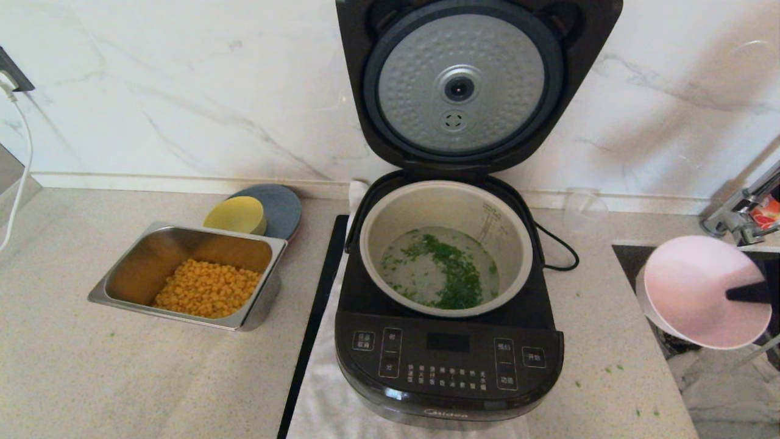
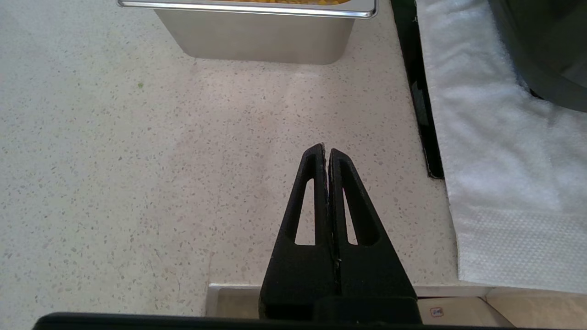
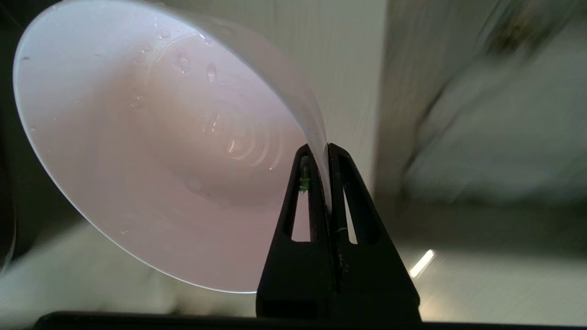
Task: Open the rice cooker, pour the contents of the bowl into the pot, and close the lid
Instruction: Place the bowl on the table
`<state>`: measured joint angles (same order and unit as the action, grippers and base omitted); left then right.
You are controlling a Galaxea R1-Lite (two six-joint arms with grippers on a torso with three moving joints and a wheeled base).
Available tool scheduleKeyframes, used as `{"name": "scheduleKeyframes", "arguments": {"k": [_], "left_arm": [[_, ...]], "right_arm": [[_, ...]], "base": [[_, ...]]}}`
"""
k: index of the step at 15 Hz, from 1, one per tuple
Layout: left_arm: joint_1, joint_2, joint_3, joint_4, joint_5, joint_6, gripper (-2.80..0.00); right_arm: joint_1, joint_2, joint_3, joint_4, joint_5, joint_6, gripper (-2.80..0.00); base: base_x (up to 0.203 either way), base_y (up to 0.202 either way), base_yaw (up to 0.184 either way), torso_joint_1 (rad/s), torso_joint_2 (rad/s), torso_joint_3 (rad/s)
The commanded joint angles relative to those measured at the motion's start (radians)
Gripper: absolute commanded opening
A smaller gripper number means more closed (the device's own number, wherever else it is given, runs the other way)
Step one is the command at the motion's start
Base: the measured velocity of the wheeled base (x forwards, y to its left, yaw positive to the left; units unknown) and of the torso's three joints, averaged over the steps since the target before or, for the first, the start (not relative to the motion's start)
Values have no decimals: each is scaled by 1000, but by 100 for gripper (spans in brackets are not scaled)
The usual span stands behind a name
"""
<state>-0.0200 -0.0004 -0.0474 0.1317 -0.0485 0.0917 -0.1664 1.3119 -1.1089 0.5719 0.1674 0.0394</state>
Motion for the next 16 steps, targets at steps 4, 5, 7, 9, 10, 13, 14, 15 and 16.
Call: {"name": "scheduleKeyframes", "arguments": {"k": [4, 5, 7, 9, 10, 13, 14, 15, 16], "left_arm": [[0, -1, 0, 0, -1, 0, -280], [0, -1, 0, 0, -1, 0, -280], [0, -1, 0, 0, -1, 0, -280], [0, -1, 0, 0, -1, 0, -280], [0, -1, 0, 0, -1, 0, -280], [0, -1, 0, 0, -1, 0, -280], [0, -1, 0, 1, -1, 0, -280], [0, -1, 0, 0, -1, 0, -280], [0, -1, 0, 0, -1, 0, -280]], "right_arm": [[-87, 101, 225, 37, 157, 12, -280], [-87, 109, 241, 19, 177, 13, -280], [-87, 145, 289, -24, 185, 14, -280], [-87, 205, 352, -109, 184, 13, -280], [-87, 230, 375, -152, 183, 14, -280], [-86, 295, 387, -194, 187, 42, -280], [-85, 317, 389, -219, 186, 46, -280], [-81, 337, 391, -251, 186, 49, -280], [-73, 350, 392, -271, 185, 52, -280]], "base": [[0, 0, 0, 0, 0, 0], [0, 0, 0, 0, 0, 0], [0, 0, 0, 0, 0, 0], [0, 0, 0, 0, 0, 0], [0, 0, 0, 0, 0, 0], [0, 0, 0, 0, 0, 0], [0, 0, 0, 0, 0, 0], [0, 0, 0, 0, 0, 0], [0, 0, 0, 0, 0, 0]]}}
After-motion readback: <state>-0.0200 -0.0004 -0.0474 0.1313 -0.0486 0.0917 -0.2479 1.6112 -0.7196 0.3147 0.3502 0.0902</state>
